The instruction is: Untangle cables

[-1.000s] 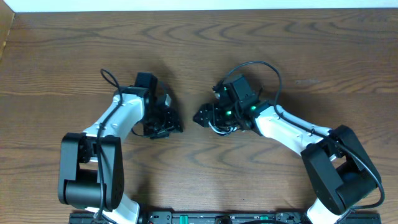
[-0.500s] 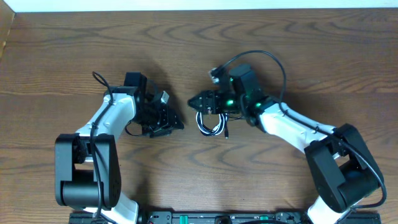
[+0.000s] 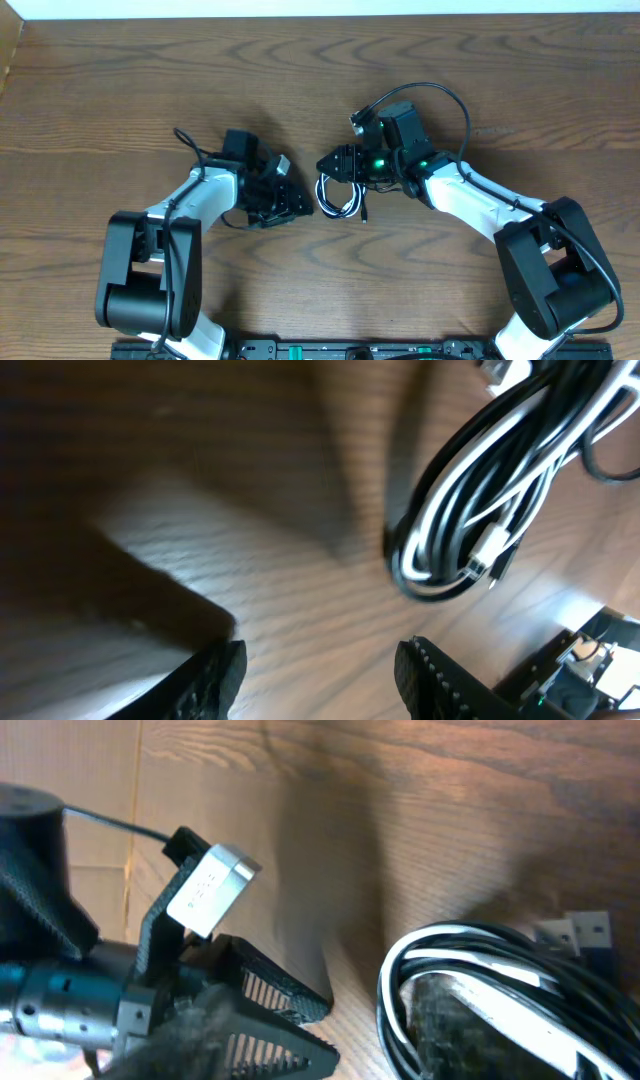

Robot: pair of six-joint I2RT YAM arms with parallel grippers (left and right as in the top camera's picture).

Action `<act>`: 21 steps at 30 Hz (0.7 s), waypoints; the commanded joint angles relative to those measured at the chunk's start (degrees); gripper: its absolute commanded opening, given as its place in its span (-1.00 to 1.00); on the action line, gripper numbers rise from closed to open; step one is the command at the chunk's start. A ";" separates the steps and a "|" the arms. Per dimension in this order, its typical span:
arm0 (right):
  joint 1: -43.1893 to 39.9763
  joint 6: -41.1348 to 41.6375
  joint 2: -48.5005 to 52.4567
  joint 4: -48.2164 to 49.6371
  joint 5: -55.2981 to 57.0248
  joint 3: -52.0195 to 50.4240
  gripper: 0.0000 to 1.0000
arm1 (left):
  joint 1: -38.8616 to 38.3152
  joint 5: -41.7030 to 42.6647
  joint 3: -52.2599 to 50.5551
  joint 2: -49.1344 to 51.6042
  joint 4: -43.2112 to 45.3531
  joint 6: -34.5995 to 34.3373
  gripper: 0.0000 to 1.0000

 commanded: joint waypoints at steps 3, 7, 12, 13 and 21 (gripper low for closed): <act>0.90 0.66 0.52 -0.42 1.86 0.26 -0.13 | -2.10 -3.02 -0.07 -0.42 3.61 -7.63 0.06; 0.90 1.01 0.52 -0.70 2.97 0.26 -0.16 | -3.69 -5.31 -0.09 -0.42 6.82 -10.43 0.06; 0.55 0.07 0.52 -0.92 4.33 0.26 -0.19 | -6.16 -6.64 -0.07 -0.42 9.66 -10.86 0.06; 0.33 0.09 0.50 -0.92 4.28 0.26 -0.18 | -6.32 -6.60 -0.07 -0.42 9.86 -10.38 0.06; -4.81 -0.66 -1.68 -11.91 0.63 0.31 -0.11 | -4.81 -2.91 4.96 -0.46 7.76 -8.04 0.06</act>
